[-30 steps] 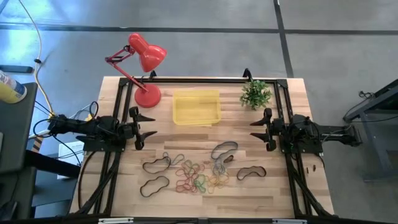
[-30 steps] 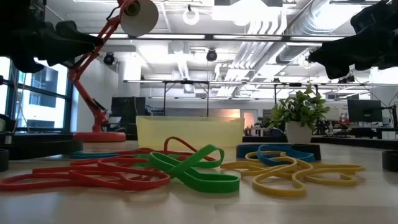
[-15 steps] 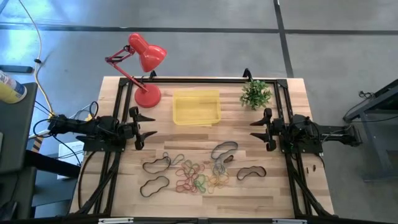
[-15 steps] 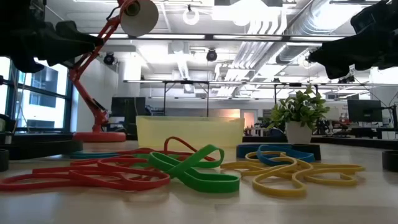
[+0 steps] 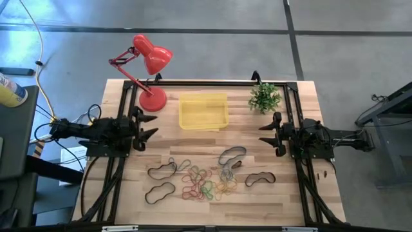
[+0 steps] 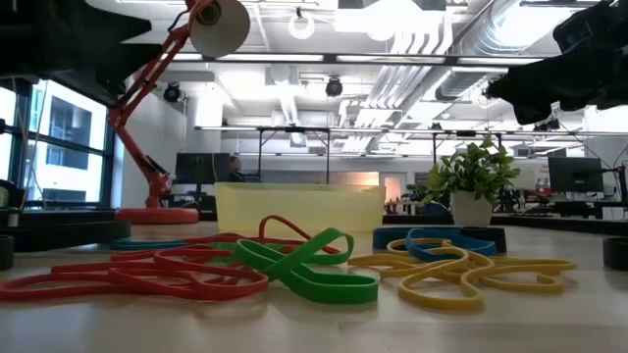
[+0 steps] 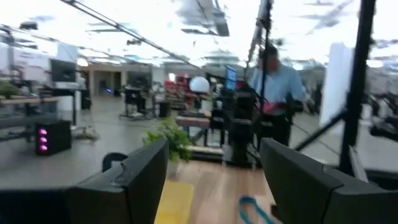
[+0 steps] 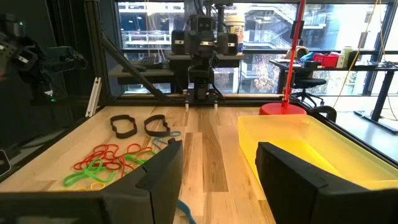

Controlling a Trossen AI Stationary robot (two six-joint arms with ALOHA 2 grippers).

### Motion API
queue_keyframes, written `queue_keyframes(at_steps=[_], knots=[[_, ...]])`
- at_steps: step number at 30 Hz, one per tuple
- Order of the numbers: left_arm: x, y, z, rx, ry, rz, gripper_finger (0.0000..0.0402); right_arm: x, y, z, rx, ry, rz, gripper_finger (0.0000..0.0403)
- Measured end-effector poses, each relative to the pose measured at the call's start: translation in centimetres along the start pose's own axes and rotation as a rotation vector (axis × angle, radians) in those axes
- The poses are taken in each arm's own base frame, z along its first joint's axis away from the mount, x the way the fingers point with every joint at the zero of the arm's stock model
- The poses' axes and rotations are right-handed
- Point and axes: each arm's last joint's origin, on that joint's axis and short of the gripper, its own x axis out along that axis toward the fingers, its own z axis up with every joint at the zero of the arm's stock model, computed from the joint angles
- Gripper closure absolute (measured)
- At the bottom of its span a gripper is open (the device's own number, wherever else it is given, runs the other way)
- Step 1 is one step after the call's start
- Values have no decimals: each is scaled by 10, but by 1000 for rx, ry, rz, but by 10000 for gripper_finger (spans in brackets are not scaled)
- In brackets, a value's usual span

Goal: Pick and place rubber bands into bin
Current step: Put the black rubber band into the yellow container

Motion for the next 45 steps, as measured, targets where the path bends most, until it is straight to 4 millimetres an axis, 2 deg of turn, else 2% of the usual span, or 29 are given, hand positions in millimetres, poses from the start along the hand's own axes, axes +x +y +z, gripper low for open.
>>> queue_keyframes(at_steps=[6,13,17,22,26,29,33,36,41,45], knots=[[0,0,1,-15,-14,-15,158,0,-2,4,-35,-42,-52,210],[0,-4,0,-19,-4,-122,158,-4,-6,24,608,-303,-121,210],[0,-3,1,-53,-13,-121,158,-6,-8,31,826,-423,-122,210],[0,-3,5,-234,-38,-111,158,-9,-8,38,874,-499,-91,210],[0,-3,4,-315,-21,-124,158,-9,-8,38,868,-492,-82,210],[0,-4,3,-322,-13,-156,158,-9,-7,38,846,-490,-86,210],[0,-2,1,-297,3,-82,158,-9,-8,38,763,-486,-114,210],[0,-3,0,-322,10,-100,158,-9,-9,38,831,-508,-137,210],[-1,-3,-11,-355,126,-88,158,-10,-6,41,847,-500,-42,210],[-1,-4,-17,-385,196,-102,158,-10,-3,50,807,-564,26,210]])
